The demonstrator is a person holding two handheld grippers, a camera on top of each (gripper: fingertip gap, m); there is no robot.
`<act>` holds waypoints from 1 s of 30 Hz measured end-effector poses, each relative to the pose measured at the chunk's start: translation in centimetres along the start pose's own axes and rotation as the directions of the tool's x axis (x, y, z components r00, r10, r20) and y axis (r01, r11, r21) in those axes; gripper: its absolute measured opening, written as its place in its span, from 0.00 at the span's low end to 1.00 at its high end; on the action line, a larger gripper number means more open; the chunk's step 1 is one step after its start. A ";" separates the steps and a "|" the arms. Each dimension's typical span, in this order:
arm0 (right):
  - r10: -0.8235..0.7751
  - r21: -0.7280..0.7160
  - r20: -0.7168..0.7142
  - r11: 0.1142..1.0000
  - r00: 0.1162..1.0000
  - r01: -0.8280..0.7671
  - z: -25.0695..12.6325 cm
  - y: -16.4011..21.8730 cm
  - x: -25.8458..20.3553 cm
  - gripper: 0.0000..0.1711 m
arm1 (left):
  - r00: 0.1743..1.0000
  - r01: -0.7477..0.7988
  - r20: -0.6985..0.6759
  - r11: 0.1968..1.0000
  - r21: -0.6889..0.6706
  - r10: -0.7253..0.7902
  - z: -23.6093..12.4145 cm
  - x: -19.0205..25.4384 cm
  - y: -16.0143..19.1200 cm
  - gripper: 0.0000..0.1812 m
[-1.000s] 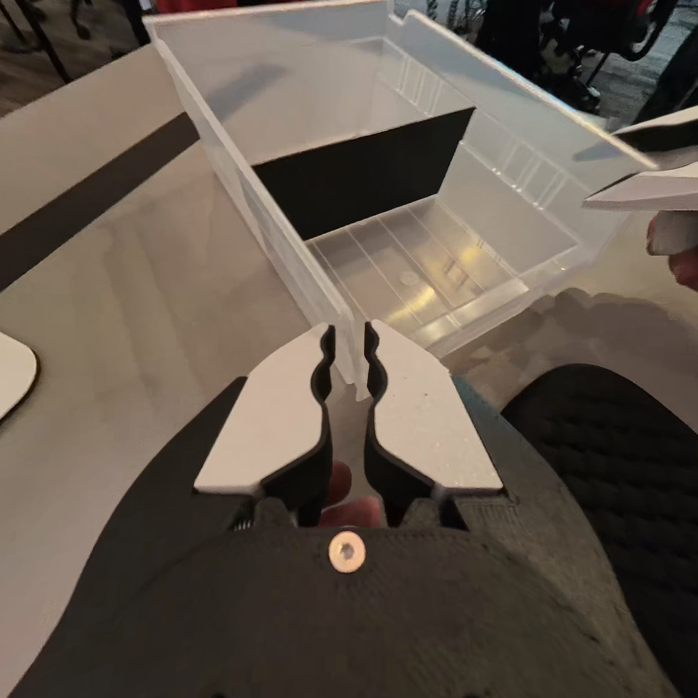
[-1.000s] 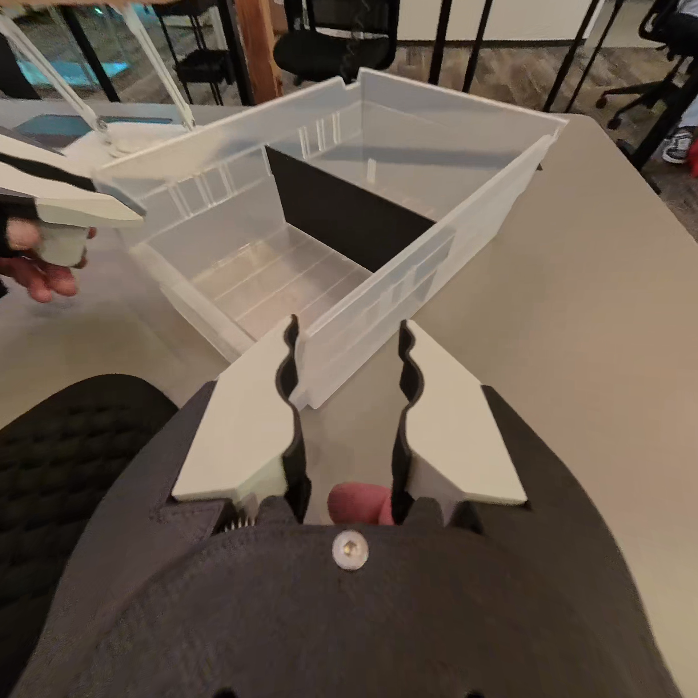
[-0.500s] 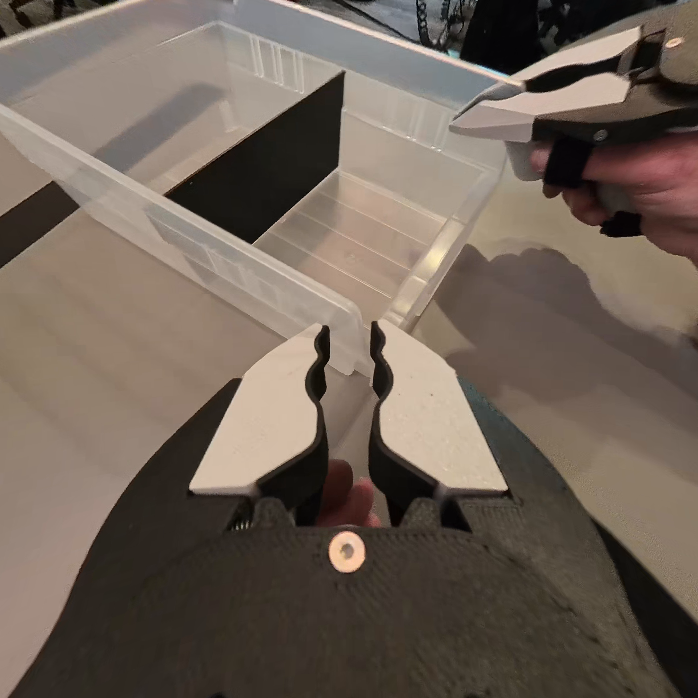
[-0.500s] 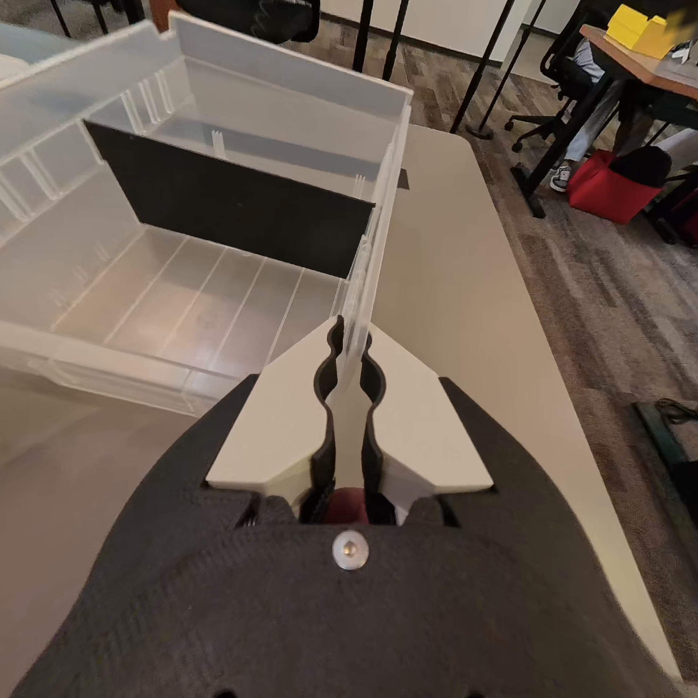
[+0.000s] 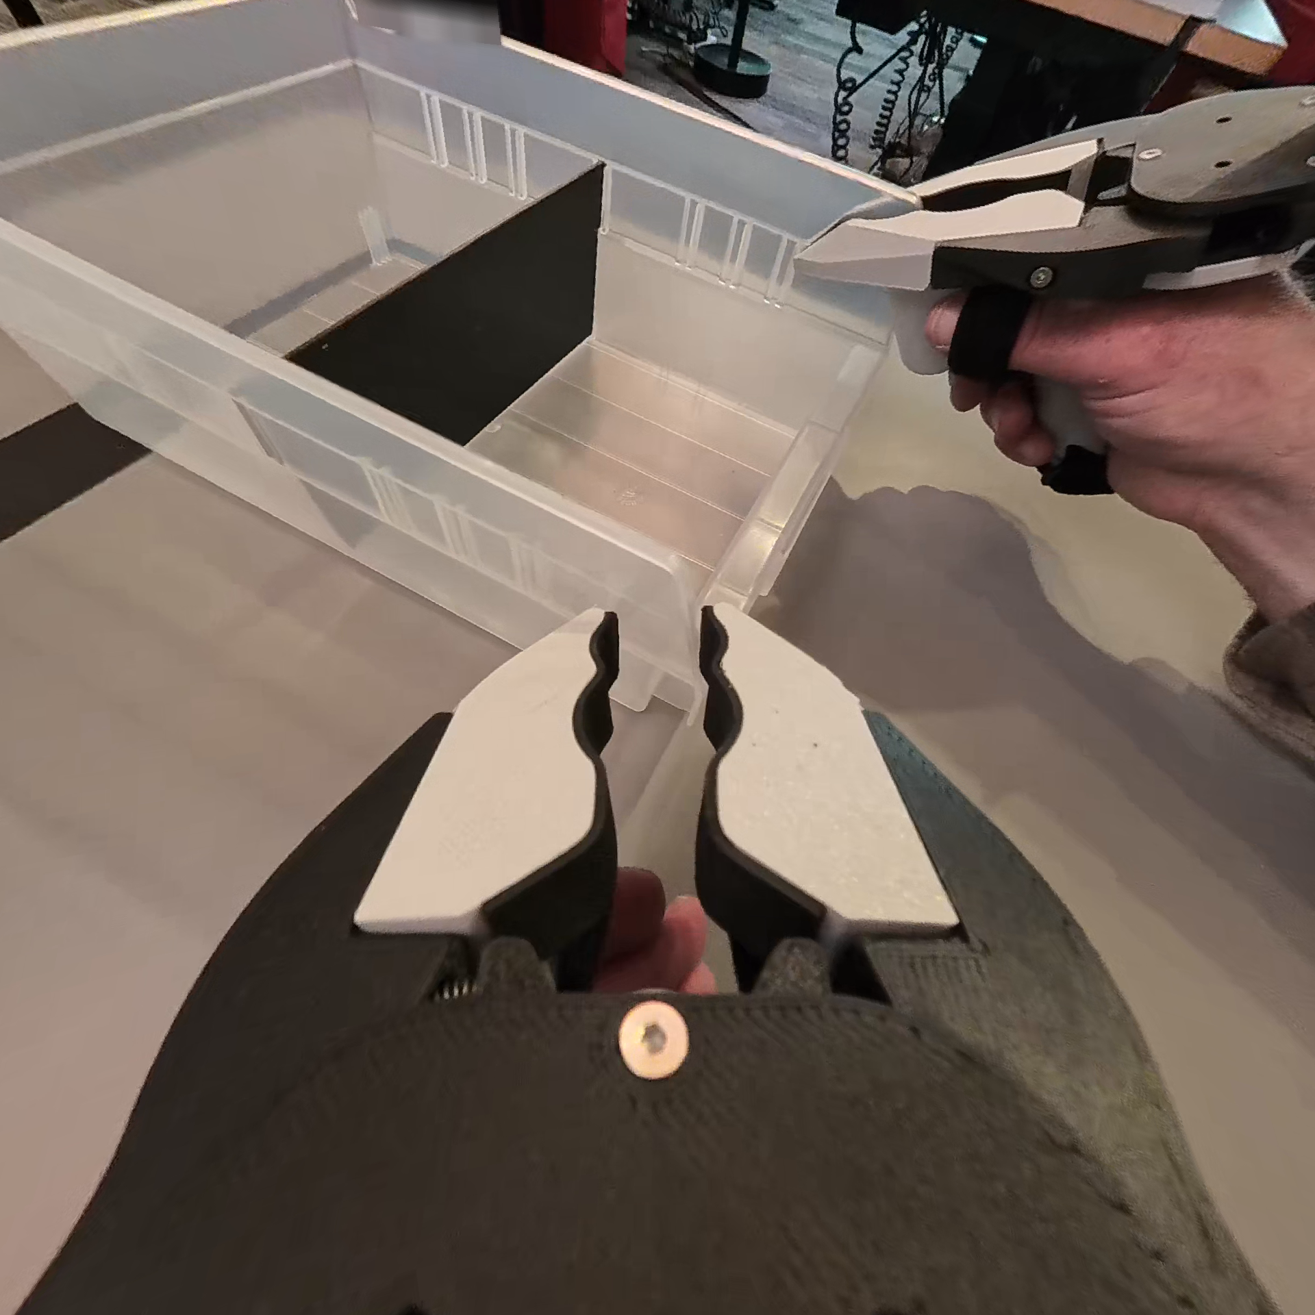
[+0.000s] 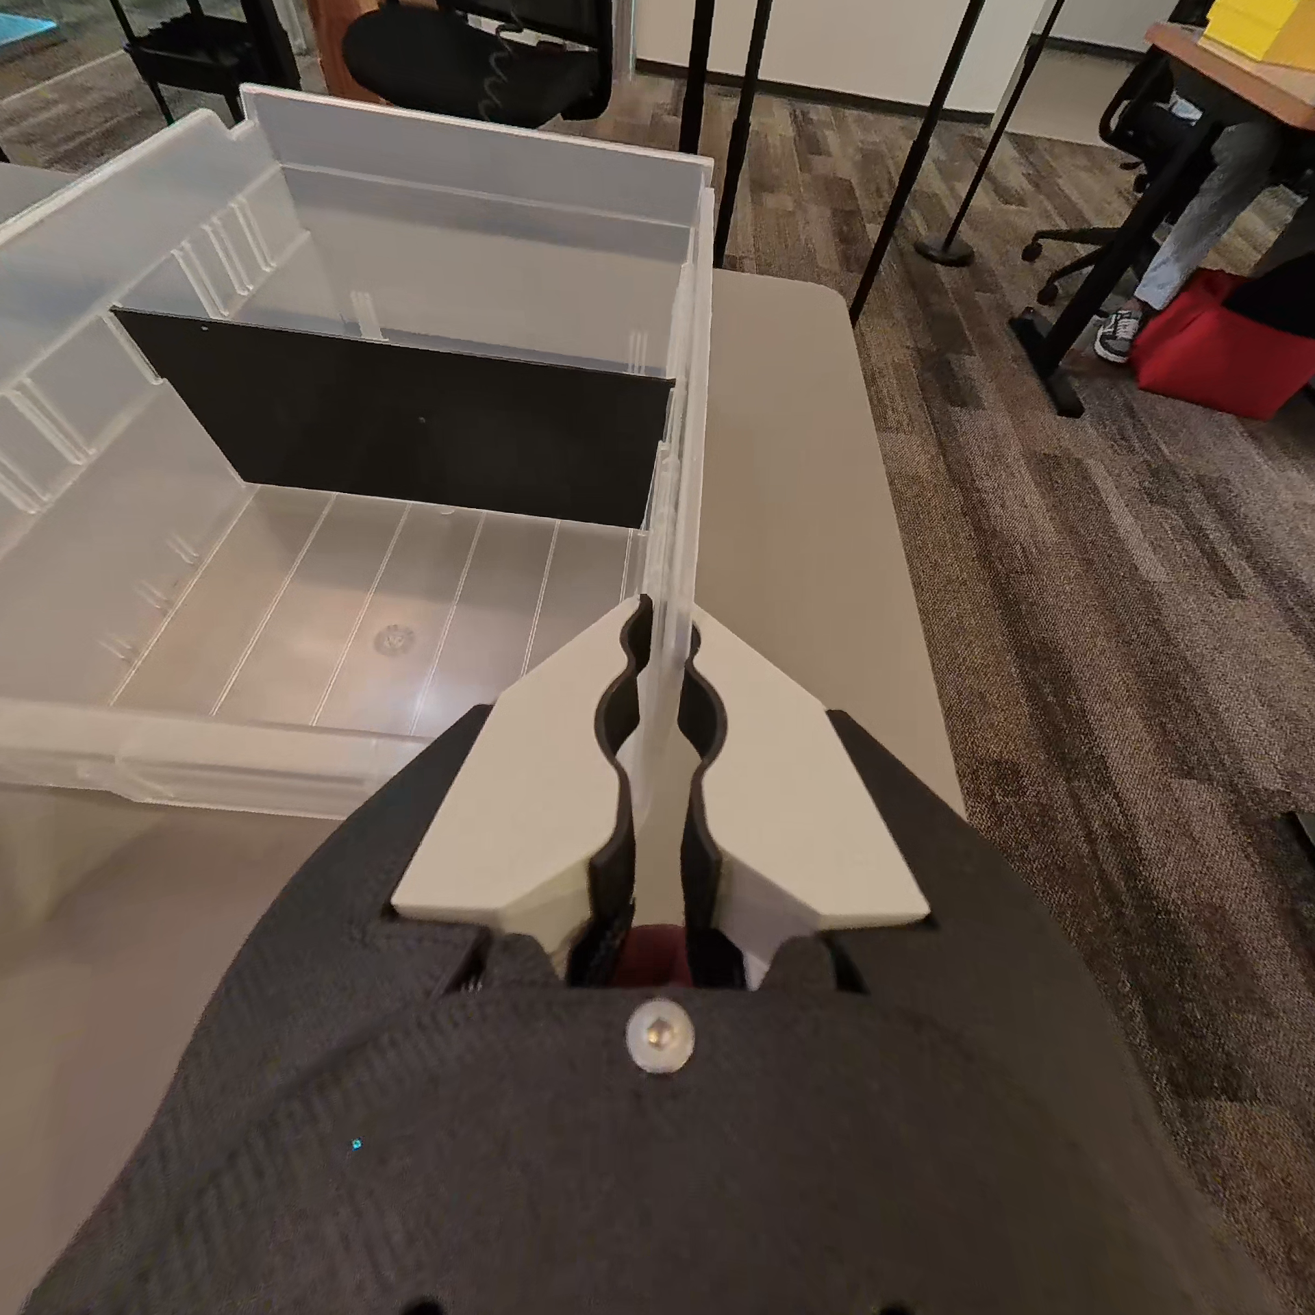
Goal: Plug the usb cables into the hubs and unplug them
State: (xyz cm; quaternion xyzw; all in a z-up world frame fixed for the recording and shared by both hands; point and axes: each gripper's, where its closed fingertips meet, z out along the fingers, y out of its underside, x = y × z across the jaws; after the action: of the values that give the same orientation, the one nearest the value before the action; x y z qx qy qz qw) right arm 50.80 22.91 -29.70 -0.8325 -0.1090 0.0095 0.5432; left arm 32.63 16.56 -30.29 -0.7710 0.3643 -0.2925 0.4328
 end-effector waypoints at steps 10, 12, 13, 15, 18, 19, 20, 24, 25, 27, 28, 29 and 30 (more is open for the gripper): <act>-0.042 0.042 -0.060 0.998 0.997 0.044 0.3 -0.6 0.9 0.09 | 0.996 -0.086 0.035 0.996 -0.002 0.086 0.7 -1.1 -0.5 0.14; -0.037 0.098 -0.122 0.994 0.992 0.049 -1.5 -1.7 1.7 0.19 | 0.995 -0.098 0.037 0.995 0.029 0.097 -0.4 -0.9 -1.0 0.21; -0.031 0.138 -0.143 0.989 0.989 0.051 -2.8 -2.6 1.9 0.19 | 0.994 -0.107 0.042 0.993 0.057 0.105 -1.2 -0.9 -1.5 0.24; -0.068 0.183 -0.161 0.978 0.985 0.097 -5.3 -4.5 0.9 0.19 | 0.992 -0.124 0.046 0.986 0.111 0.120 -3.4 -1.1 -2.4 0.26; -0.154 0.264 -0.116 0.948 0.981 0.180 -8.1 -8.6 -4.2 0.19 | 0.985 -0.165 0.072 0.969 0.183 0.155 -7.8 -2.2 -3.9 0.24; -0.182 0.287 -0.074 0.938 0.981 0.195 -8.6 -10.0 -6.7 0.16 | 0.983 -0.172 0.090 0.965 0.196 0.157 -9.4 -3.0 -4.2 0.22; -0.205 0.318 -0.031 0.926 0.978 0.204 -9.1 -11.5 -9.5 0.13 | 0.982 -0.174 0.111 0.960 0.219 0.153 -11.1 -4.0 -4.6 0.20; -0.287 0.452 0.212 0.876 0.934 0.166 -9.8 -17.4 -22.3 0.07 | 0.962 -0.239 0.202 0.926 0.293 0.185 -18.8 -8.7 -5.8 0.08; -0.302 0.478 0.285 0.867 0.910 0.138 -10.0 -18.7 -25.6 0.04 | 0.953 -0.261 0.234 0.915 0.308 0.193 -20.9 -9.9 -6.0 0.05; -0.323 0.505 0.397 0.859 0.859 0.090 -9.9 -20.9 -31.6 0.00 | 0.927 -0.303 0.314 0.902 0.306 0.205 -24.7 -13.0 -6.1 0.01; -0.334 0.518 0.432 0.853 0.838 0.073 -9.6 -22.0 -34.2 0.00 | 0.914 -0.323 0.348 0.892 0.316 0.208 -26.4 -14.5 -6.2 0.01; -0.350 0.522 0.462 0.850 0.815 0.068 -9.1 -22.9 -36.8 0.00 | 0.904 -0.326 0.382 0.887 0.326 0.192 -28.0 -16.0 -6.2 0.01; -0.363 0.523 0.485 0.850 0.796 0.069 -8.5 -23.6 -39.0 0.00 | 0.899 -0.318 0.403 0.889 0.330 0.173 -29.2 -17.6 -6.0 0.01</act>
State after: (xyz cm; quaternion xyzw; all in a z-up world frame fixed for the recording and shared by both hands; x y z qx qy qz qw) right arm 9.85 16.88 -8.84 -0.6114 -0.3568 0.2188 0.6715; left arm 2.15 19.79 -14.07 -0.6572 0.3092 -0.1531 0.6701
